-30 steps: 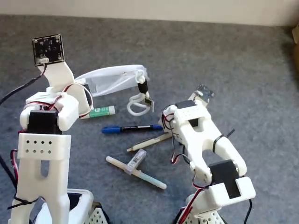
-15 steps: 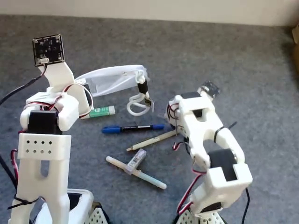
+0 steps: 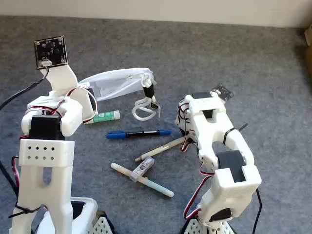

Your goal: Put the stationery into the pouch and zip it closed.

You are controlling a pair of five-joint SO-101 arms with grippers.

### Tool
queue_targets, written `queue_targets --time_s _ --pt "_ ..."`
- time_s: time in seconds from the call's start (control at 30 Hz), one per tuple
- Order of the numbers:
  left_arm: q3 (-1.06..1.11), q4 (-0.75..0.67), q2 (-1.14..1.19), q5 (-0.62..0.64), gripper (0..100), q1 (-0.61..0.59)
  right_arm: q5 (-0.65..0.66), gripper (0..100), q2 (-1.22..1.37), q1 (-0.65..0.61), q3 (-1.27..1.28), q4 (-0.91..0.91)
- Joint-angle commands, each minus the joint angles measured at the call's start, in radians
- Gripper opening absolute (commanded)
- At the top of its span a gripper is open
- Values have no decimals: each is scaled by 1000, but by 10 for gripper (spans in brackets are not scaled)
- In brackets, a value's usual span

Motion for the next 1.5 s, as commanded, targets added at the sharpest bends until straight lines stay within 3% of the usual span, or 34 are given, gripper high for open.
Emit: queue_targets --time_s 0.0,0.47,1.07,1.47 --pt "12 -5 16 14 10 -10 31 3 -7 7 -90 47" --pt "24 -11 16 12 7 -5 175 3 -130 8 -168 246" --pt "27 -11 19 14 7 54 364 3 -377 24 -159 297" --pt "28 -11 24 15 7 58 371 3 -601 24 -154 308"
